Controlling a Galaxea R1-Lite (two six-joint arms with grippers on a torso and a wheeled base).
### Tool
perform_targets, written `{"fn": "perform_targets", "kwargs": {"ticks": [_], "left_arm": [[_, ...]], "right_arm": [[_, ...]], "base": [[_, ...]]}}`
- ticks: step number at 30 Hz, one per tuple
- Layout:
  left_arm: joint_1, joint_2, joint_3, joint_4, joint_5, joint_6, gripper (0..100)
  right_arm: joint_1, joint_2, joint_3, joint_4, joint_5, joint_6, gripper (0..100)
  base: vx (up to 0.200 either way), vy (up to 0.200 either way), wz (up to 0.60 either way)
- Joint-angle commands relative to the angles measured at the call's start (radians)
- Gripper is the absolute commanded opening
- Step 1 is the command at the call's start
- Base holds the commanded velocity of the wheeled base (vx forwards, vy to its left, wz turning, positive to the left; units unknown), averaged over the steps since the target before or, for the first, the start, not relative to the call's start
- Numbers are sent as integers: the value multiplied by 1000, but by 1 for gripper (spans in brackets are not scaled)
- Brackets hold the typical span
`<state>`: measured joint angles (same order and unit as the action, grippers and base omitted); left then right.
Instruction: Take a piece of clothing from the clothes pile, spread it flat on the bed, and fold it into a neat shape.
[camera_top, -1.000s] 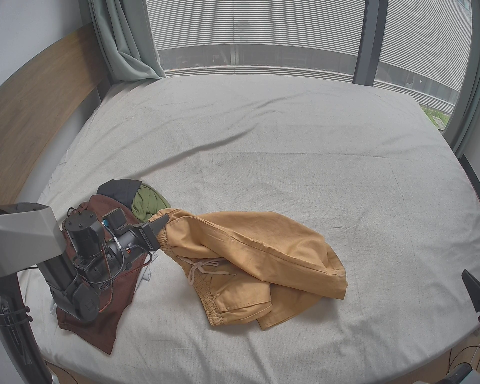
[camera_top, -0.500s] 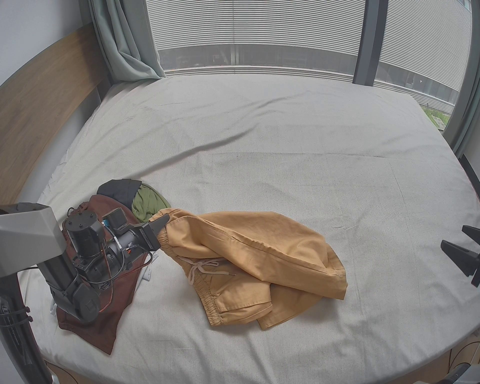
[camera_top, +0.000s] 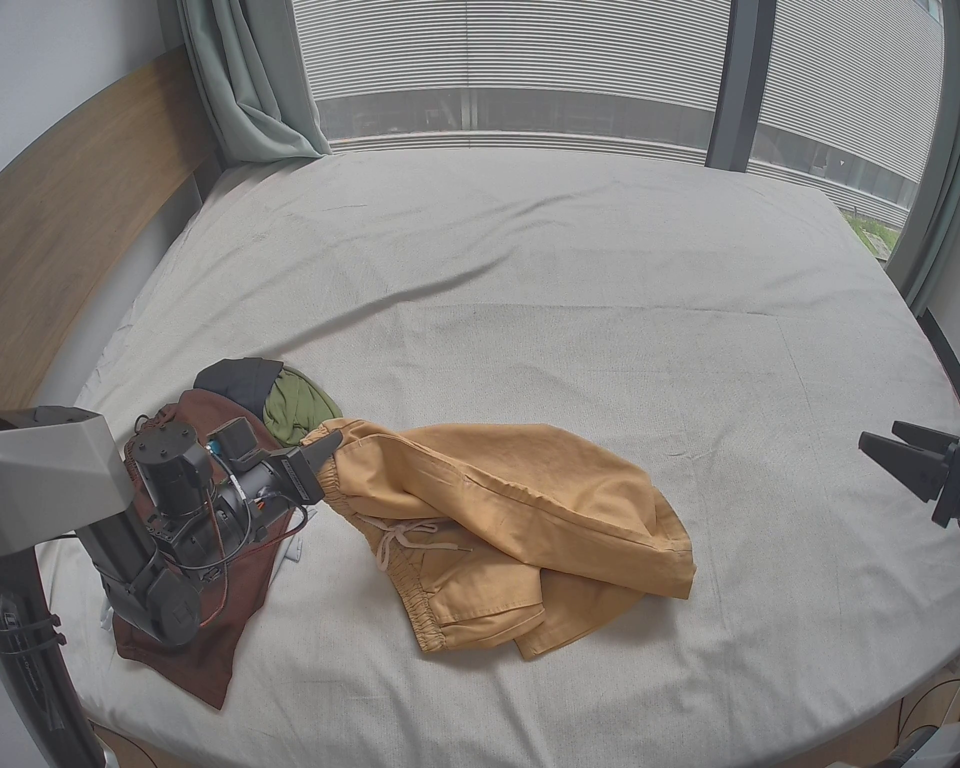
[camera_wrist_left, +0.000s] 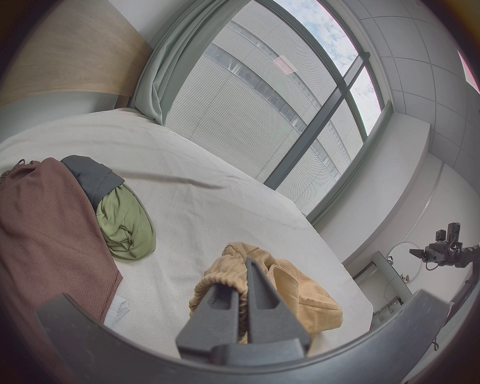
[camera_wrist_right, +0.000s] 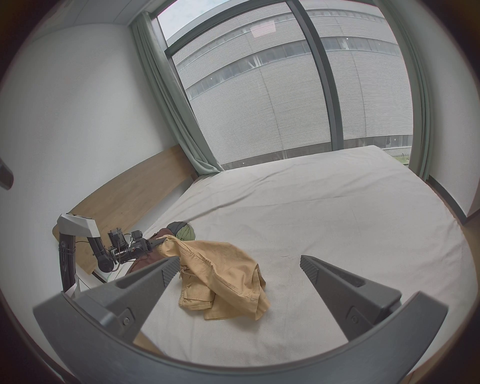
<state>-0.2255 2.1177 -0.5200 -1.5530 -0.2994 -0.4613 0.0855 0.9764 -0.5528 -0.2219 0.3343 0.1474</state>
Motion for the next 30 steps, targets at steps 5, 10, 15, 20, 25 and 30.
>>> {"fn": "perform_targets", "kwargs": {"ticks": [5,10,15,20,25,30], "left_arm": [[6,-2,-2,-2,-1,0,0],[6,-12,-3,-2,0,0,0],[5,-18,-3,-1,-1,0,0],[3,-16,-2,-1,0,0,0],[2,-16,0,-1,0,0,0],[-1,-13,2,-1,-1,0,0]], "right_arm": [[39,146,19,-20,6,18,100],[88,209,56,-99,8,58,100],[106,260,79,-188,14,118,100],[106,298,88,-206,40,133,100],[105,363,100,-224,52,135,100],[103,413,119,-267,74,136,100]], "base": [[0,0,0],[0,0,0],[0,0,0],[0,0,0],[0,0,0],[0,0,0]]}}
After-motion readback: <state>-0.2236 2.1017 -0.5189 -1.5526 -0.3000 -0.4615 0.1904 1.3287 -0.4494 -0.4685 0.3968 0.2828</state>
